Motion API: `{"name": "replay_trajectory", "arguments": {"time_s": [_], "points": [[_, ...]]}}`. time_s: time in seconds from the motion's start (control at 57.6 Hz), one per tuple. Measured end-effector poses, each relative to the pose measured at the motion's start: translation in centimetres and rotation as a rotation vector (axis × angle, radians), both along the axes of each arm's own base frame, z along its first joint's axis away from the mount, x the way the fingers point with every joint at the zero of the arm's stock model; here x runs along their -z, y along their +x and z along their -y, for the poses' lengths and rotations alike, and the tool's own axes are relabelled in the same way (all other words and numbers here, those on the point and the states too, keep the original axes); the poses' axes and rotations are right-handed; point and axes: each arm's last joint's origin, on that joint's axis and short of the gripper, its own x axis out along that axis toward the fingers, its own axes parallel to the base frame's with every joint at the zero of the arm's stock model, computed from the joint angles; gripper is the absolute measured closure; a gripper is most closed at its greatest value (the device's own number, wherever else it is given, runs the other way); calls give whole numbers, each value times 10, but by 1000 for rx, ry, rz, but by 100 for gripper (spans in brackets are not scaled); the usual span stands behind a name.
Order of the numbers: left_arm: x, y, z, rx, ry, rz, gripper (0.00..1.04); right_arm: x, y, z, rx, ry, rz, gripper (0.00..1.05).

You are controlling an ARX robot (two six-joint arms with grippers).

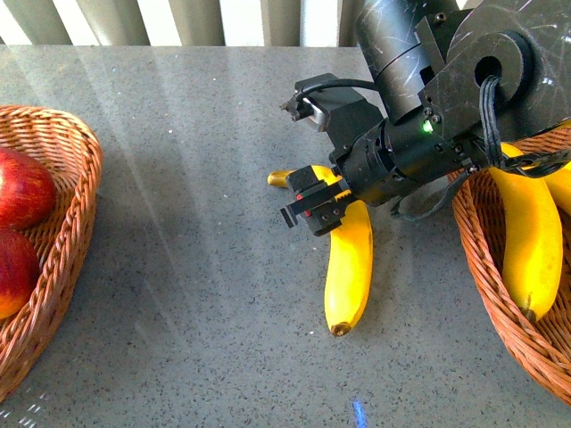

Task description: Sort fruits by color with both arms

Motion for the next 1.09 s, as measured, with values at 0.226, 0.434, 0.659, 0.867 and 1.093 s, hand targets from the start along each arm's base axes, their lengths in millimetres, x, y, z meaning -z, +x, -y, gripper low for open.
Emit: {"name": "replay_trajectory", "arguments": {"time_s": [0.226,0.434,0.659,0.867,1.093], "points": [[0,0,0,0,0,0,9,0,0,0,-4,12,-5,68],[0,0,0,0,0,0,9,-1,1,-1,10,51,-8,68],[0,0,0,0,0,0,9,-38,3,-5,40,198,43,68],[0,0,0,0,0,0,9,-105,-6,3,39,321,200,68],[0,0,0,0,0,0,9,-136,-28,60,133,372,287,68]]}}
